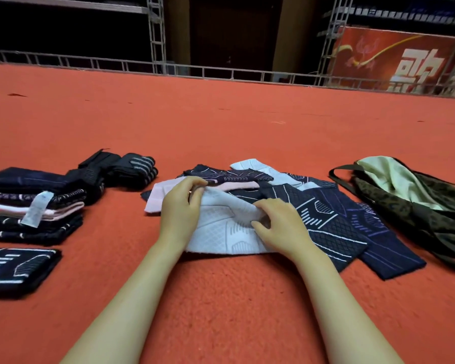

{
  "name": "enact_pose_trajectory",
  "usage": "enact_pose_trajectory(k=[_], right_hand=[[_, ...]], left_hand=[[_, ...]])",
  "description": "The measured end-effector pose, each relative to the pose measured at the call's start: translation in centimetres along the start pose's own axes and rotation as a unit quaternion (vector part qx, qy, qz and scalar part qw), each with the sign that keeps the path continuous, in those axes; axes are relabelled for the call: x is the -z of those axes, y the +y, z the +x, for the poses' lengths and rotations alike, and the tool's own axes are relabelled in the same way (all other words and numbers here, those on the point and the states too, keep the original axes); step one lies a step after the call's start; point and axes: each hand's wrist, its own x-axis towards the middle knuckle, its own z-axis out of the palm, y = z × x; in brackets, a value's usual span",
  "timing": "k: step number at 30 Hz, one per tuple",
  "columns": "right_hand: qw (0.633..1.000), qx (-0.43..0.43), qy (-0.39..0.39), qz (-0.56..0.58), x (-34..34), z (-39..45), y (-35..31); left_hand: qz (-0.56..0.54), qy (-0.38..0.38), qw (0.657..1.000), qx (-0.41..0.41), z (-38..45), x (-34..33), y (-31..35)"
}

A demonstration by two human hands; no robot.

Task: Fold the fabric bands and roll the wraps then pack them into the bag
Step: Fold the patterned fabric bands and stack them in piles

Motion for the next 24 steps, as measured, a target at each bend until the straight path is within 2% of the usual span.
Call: enact_pose_trajectory(k=[3,6,10,12,14,16,19,21,24], right_hand=[[0.999,-0.039,0.016,-0.024,0.6,0.2,0.6],[0.992,-0.077,0.055,0.089,1.2,-0.1,0.2],[0.927,-0.132,0.157,0.314,2.6,-0.1,-1.3],[0.898,-0.17,0.15,0.378,2.7,-0.1,-1.1],[0.868,-0.23,0.1,0.429,2.1,-0.2,-0.6],[0.863,-0.286,0.044,0.414,1.3,-0.3,-0.1],[0.908,-0.283,0.003,0.309,0.4,-0.2,0.2],[0.909,-0.279,0.044,0.306,0.3,-0.1,0.0],[0.895,-0.284,0.126,0.321,0.8,-0.1,-0.3]], left_hand=[[-0.009,0.03,0.999,0.024,0.3,0.4,-0.3],[-0.025,0.051,0.996,0.068,0.5,0.5,-0.9],[-0.047,0.068,0.988,0.127,0.8,0.4,-2.0],[-0.043,0.063,0.988,0.136,0.6,0.4,-2.2],[-0.041,0.063,0.986,0.149,0.5,0.3,-2.6],[-0.042,0.069,0.981,0.178,0.4,0.3,-3.4],[-0.017,0.052,0.976,0.212,0.4,0.4,-4.3],[0.02,0.013,0.979,0.203,0.3,0.4,-4.3],[0.11,-0.024,0.983,0.142,-0.2,-0.3,-3.4]])
